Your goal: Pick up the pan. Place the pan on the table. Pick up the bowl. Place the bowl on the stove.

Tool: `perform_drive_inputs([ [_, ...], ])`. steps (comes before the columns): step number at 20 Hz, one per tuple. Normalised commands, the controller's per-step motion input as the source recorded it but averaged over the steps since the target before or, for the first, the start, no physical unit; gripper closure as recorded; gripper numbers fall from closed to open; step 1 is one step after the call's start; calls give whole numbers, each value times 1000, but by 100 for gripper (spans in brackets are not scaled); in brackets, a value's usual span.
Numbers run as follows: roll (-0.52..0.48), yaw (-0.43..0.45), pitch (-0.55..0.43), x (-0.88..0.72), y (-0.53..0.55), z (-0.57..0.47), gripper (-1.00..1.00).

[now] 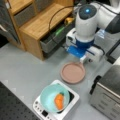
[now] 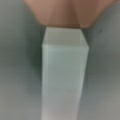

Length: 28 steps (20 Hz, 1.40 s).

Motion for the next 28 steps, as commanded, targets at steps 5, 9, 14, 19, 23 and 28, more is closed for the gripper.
perform_drive_inputs([
  [5,-134,149,-113,-133,25,-181,-100],
  [9,-111,123,-117,-105,30,-138,-100],
  [14,-97,102,-110,-89,37,-127,-100],
  [19,-84,104,-109,-86,48,-131,-100],
  [23,-76,105,-104,-92,37,-123,-100],
  [28,-68,109,-94,-95,30,-108,100],
])
